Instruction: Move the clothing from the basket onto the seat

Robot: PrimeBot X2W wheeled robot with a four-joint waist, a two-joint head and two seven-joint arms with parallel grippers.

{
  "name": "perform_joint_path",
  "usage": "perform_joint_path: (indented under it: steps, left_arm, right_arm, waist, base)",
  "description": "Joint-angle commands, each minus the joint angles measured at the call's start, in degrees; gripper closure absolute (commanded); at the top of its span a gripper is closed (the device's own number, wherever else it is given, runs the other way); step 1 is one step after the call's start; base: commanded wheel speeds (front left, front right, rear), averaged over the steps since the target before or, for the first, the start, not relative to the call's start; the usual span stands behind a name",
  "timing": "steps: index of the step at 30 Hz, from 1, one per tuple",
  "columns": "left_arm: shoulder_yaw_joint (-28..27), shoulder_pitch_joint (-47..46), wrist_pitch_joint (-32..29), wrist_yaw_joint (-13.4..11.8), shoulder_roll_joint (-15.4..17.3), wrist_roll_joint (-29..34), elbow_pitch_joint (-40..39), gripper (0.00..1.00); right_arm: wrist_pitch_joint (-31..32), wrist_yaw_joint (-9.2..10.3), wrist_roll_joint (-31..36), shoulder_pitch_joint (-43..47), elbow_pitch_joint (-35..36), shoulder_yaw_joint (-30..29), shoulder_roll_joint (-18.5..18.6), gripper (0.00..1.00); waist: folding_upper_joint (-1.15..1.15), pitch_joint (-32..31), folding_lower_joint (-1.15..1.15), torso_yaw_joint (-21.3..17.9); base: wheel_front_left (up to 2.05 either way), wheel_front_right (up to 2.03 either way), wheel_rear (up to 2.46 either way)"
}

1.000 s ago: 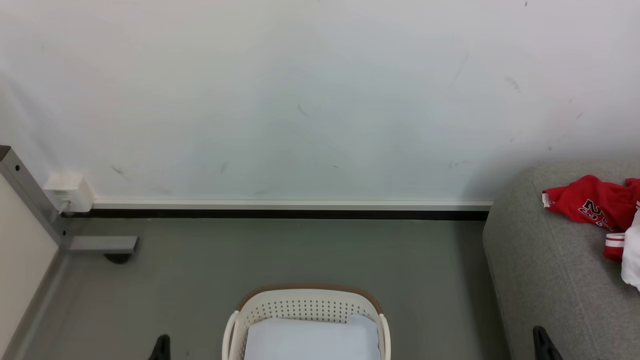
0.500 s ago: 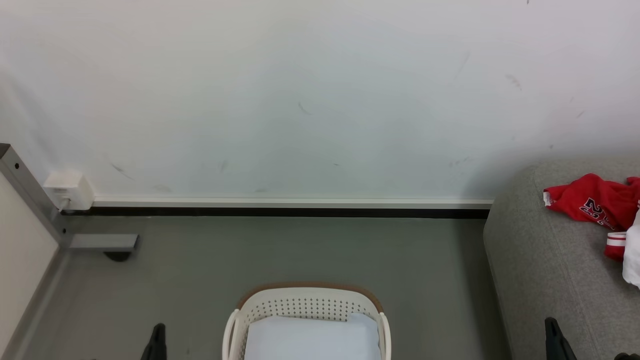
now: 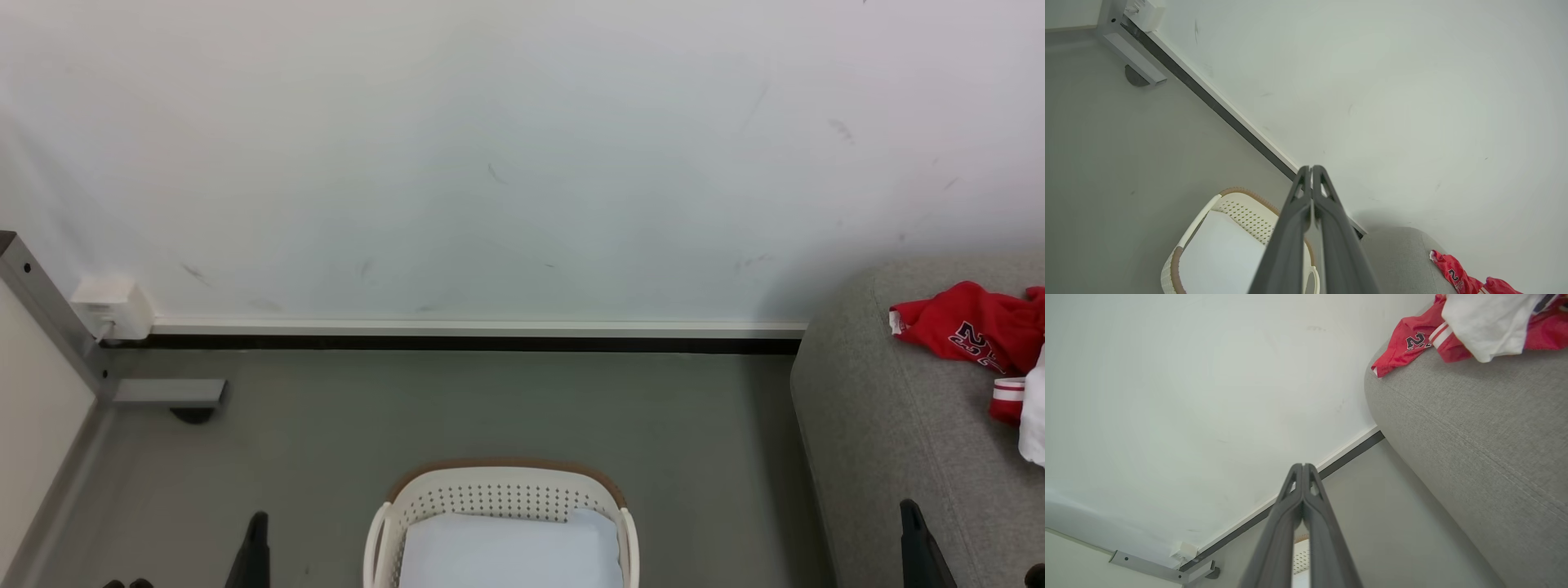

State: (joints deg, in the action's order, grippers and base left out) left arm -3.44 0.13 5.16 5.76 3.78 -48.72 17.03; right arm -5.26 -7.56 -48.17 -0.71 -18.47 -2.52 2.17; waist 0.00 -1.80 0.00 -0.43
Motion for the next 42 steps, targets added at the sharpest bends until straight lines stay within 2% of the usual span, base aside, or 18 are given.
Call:
perform_joint_path:
  steps: [1,42]
  left_arm:
    - [-0.36,-1.43,-0.20,0.21,0.11,-1.94,-0.85,1.00]
    - [-2.05,-4.50,-6.98,1.20,-0.39,-26.21,-2.20,1.00]
  right_arm:
    - [0.31,0.04,-1.58,-1.43,0.98,-0.44,0.63,1.00]
    - [7.03,0.08,-26.36,-4.12,3.14,-2.59,0.86,1.00]
  waist:
    - [0.00,0.02,0.00,0.00]
    - [0.00,0.97,0.00,0.21]
  base:
    - [0.00,0.00,0.00]
    - [0.00,0.00,0.00]
